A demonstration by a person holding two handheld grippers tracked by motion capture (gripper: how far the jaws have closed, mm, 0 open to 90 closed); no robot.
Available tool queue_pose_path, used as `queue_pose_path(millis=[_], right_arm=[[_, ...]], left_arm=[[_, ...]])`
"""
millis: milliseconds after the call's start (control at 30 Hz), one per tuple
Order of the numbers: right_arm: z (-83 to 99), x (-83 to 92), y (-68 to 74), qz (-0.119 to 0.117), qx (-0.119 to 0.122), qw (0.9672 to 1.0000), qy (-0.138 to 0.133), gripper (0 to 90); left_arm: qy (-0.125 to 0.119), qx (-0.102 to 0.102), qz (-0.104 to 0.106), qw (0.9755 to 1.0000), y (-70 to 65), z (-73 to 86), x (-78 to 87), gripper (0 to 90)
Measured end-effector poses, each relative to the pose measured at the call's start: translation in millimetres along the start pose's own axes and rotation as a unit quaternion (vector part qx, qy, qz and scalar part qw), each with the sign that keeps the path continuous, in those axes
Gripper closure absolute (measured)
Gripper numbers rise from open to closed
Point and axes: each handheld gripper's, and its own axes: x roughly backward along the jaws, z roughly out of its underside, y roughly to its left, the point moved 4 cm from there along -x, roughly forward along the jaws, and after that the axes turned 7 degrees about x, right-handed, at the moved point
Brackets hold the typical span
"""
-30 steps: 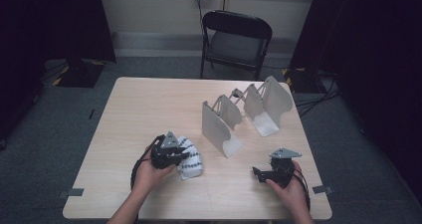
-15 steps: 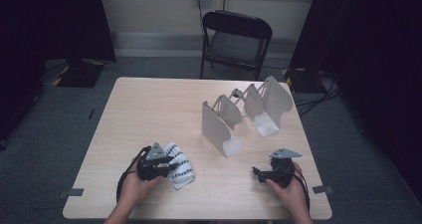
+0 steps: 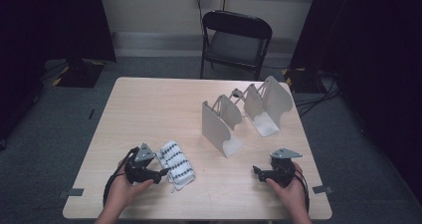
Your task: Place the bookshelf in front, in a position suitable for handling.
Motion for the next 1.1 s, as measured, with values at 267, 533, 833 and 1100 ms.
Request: queue_pose_path(millis=[267,533,833,1100], right_arm=[[-17.6,2.1,0.9,0.005,0.002,0.9999,-0.011,22.5],[-51.3,-6.9,4.5,-0.008,0.023,0.9996,-0.016,26.7],[-75.0,-16.8,0.4,-0.002,0.047,0.9988,-0.011,32.5],[-99.9,-26.2,9.0,-0.011,0.07,0.9973,-0.017,34.0]], left_arm=[[0.0,0.007,0.003,1.0,4.2,24.8,2.1,22.4],[-0.014,0.01,-0.003,0.9998,7.5,27.3,0.7,15.1],[-0.013,0.015,-0.004,0.9998,7.7,27.4,0.4,14.0],[-0.013,0.015,-0.003,0.9998,7.7,27.3,0.3,14.0]])
